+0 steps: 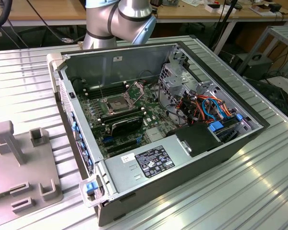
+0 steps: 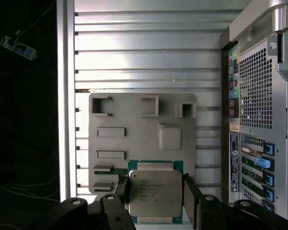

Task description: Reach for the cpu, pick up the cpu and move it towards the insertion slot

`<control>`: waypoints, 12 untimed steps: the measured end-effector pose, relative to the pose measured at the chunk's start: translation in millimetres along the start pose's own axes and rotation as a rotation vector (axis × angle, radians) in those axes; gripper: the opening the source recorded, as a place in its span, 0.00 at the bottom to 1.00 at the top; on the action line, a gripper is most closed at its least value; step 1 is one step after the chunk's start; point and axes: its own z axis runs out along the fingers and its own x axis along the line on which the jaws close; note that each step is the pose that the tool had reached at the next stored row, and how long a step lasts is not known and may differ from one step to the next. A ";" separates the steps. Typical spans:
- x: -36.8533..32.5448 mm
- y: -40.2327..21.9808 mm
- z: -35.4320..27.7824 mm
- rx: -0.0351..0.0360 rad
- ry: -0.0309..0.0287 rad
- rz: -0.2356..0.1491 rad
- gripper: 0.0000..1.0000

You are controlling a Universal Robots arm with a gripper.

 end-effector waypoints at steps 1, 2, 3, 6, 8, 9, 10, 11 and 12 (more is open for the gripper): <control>-1.3 0.0 0.0 0.0000 0.0000 0.000 0.55; -2.5 0.0 0.0 0.0000 0.0000 0.000 0.55; -3.8 0.0 -0.1 0.0000 0.0000 0.000 0.55; -9.1 0.1 -0.1 -0.0001 -0.0001 0.000 0.55; -11.6 0.1 -0.2 -0.0001 -0.0001 0.000 0.55; -13.4 0.1 -0.2 -0.0001 -0.0001 0.000 0.55; -14.4 0.2 -0.1 -0.0002 -0.0001 0.000 0.55; -15.4 0.1 -0.3 0.0000 0.0000 0.000 0.55; -16.6 0.1 -0.3 0.0000 0.0000 0.000 0.55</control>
